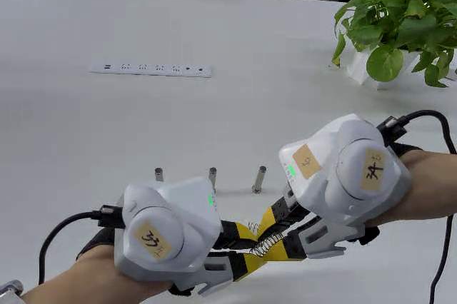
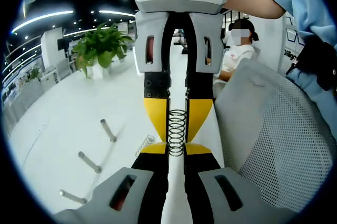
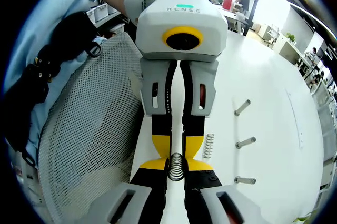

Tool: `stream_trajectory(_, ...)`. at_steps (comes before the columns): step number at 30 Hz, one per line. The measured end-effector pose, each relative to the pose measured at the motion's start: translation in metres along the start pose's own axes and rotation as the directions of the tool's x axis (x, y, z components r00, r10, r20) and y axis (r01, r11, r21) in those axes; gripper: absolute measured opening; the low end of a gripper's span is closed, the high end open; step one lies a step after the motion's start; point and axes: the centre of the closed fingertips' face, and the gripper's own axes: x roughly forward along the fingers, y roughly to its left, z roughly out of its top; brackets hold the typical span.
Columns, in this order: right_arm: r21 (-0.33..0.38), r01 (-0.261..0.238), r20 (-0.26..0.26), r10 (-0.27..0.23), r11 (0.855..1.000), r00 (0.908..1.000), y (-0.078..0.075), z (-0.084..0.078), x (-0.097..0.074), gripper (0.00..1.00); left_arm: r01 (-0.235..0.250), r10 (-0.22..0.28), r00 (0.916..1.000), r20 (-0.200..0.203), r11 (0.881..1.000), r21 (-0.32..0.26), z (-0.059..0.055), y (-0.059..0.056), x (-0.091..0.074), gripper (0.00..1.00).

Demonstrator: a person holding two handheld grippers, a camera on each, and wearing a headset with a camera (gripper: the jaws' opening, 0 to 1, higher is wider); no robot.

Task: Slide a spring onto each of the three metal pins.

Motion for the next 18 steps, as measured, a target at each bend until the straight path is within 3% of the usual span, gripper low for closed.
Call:
stream_trajectory(8,0.052,-0.015,-0.015,0.016,0.999,0.9998,0.0,-0.0029,-0.0007,0.07,-0.001,0.001,1.0,0.006,1.0,-0.011,0.0007,-0.0012,0.0017,0.06)
stream_trajectory(18,0.049,-0.022,-0.009,0.022,0.999,0.9997,-0.0013,-0.0005,-0.0007,0.07,-0.027,0.028,0.9991,0.033,0.999,-0.041,0.0002,0.0009,-0.0013,0.07)
